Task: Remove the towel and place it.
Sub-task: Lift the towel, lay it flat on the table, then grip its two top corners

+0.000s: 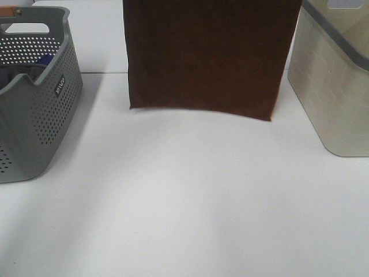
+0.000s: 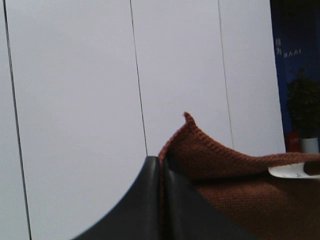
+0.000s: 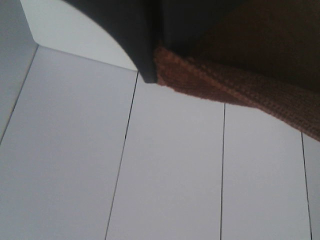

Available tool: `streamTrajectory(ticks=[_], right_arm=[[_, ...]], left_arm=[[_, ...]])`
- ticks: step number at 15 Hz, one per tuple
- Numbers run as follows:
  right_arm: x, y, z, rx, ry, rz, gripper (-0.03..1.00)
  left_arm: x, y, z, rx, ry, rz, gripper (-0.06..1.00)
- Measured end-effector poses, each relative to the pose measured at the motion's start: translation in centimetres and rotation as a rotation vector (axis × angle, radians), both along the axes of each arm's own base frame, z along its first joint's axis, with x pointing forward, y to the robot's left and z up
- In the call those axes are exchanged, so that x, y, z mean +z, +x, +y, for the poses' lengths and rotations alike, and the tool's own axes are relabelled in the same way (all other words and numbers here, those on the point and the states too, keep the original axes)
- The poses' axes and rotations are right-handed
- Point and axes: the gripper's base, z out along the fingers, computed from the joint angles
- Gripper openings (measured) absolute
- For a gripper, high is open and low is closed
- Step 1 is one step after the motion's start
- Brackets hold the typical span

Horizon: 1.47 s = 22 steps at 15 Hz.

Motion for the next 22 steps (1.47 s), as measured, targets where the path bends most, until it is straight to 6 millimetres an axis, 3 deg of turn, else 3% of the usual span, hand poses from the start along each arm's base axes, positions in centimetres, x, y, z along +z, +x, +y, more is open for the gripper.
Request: streamTrajectory(ticks=[2, 4, 7, 9, 15, 17, 20, 22], right_arm=[[0.7, -0.3, 0.0, 0.004, -0.01, -0.039, 0.0], [0.4, -0.3, 0.1, 0.015, -0.027, -0.008, 0.0], [-1.6, 0.0, 0.5, 0.058, -0.079, 0.155, 0.0], [-4.2, 0.6, 0.8, 0.093, -0.133, 0.331, 0.0], [-11.1, 0.0, 1.6, 0.218, -0.191, 0.826, 0.0], [-11.8, -0.7, 1.7, 0.224, -0.161, 0.936, 0.0], [-12.0, -1.2, 1.9, 0.232, -0.103, 1.015, 0.0], [-12.5, -1.3, 1.9, 0.199, -0.046, 1.061, 0.0]], left_arm=[[1.9, -0.9, 0.2, 0.027, 0.055, -0.118, 0.0], [1.4, -0.4, 0.3, 0.055, 0.082, -0.081, 0.0], [-3.6, 2.1, -0.6, 0.111, 0.089, 0.231, 0.0], [-7.5, 2.3, -1.9, 0.179, 0.155, 0.506, 0.0], [-12.7, -1.3, -3.2, 0.326, 0.486, 1.074, 0.0], [-13.7, -2.4, -3.1, 0.298, 0.539, 1.229, 0.0], [-13.8, -2.9, -3.1, 0.276, 0.569, 1.271, 0.0], [-13.7, -4.2, -3.1, 0.212, 0.547, 1.323, 0.0]])
